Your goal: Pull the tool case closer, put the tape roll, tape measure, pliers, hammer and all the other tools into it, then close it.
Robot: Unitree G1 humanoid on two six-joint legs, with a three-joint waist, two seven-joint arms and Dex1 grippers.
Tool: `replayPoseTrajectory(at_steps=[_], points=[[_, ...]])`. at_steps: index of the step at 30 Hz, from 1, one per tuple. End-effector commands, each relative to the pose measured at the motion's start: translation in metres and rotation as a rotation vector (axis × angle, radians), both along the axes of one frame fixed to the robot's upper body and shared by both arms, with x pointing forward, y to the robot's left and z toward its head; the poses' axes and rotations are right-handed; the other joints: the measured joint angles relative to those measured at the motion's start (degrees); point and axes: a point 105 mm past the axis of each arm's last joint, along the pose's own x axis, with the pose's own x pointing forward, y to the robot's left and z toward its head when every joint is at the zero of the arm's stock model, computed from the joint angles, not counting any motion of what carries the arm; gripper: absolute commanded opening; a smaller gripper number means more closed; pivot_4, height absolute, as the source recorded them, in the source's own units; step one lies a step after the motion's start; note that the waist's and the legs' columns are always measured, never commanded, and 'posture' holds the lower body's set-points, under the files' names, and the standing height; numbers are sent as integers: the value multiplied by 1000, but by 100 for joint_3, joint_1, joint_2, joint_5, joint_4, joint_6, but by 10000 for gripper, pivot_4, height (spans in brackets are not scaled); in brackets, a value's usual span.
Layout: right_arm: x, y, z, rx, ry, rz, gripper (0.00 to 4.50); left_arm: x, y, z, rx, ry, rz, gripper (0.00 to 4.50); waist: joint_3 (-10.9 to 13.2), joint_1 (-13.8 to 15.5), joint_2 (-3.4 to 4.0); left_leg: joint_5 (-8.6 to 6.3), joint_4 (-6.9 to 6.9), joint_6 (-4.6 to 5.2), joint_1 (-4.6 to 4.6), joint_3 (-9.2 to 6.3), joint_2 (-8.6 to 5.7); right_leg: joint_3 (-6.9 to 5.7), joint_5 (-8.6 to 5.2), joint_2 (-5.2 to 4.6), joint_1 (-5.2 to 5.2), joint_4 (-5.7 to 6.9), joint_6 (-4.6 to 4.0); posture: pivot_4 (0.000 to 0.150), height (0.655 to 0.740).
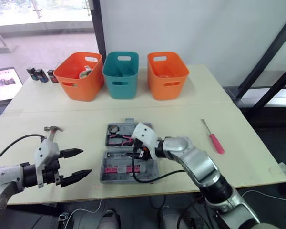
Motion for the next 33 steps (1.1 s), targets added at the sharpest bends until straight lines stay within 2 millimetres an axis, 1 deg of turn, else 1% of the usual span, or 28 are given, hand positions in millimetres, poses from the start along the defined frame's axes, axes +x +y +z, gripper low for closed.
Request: replayPoseTrajectory(at_steps=[1,3,7,9,13,15,16,18,20,24,27,33], points=[[-3,14,10,49,-84,12,12355,1,2,7,-5,-30,6,45000,0,5,-1,0,2,0,0,0,0,0,0,0,1,-1,0,1500,7400],[-2,23,7,74,-89,3,12355,2,2,7,-7,-27,5,45000,0,3,-1,0,2,0,0,0,0,0,-1,0,2,-1,-1,1500,7400],[7,36,-9,68,-113,-44,12355,1,1,5,-9,-23,5,45000,0,4,-1,0,1,0,0,0,0,0,0,0,1,-1,-1,1500,7400],[8,39,-19,48,-119,-52,12355,1,1,5,-8,-22,5,45000,0,17,-2,0,2,-1,0,0,0,0,0,0,3,-3,-1,1500,7400],[10,40,-30,52,-101,-80,12355,1,2,6,-6,-22,6,45000,-1,12,-4,0,2,-1,0,0,0,-1,0,0,5,-3,-1,1500,7400],[11,39,-31,53,-109,-82,12355,1,3,6,-6,-22,8,45000,-1,10,-4,0,2,-1,0,0,0,-1,0,0,5,-3,-1,1500,7400],[12,39,-28,70,-116,-84,12355,1,4,6,-5,-23,10,45000,-1,9,-4,0,2,-1,0,0,0,0,0,0,5,-3,-1,1500,7400],[11,40,-21,116,-119,-80,6858,2,6,6,-3,-25,15,45000,-1,7,-4,0,2,-1,0,0,0,0,0,0,5,-3,-1,1500,7400],[10,40,-21,120,-121,-78,278,2,6,6,-3,-27,18,45000,-1,7,-4,0,2,-1,0,0,0,0,0,0,5,-2,0,1500,7400],[10,39,-29,98,-119,-81,278,4,6,6,-3,-29,19,45000,-1,8,-4,0,2,-1,0,0,0,-1,0,0,5,-3,0,1500,7400],[14,36,-35,75,-112,-109,278,5,6,6,-3,-30,17,45000,-1,8,-4,0,2,-1,0,-1,0,0,0,0,5,-2,0,1500,7400],[20,26,-55,-10,-75,-152,278,6,6,6,-5,-32,17,45000,-1,9,-4,0,2,-1,0,-1,0,0,0,0,5,-2,0,1500,7400]])
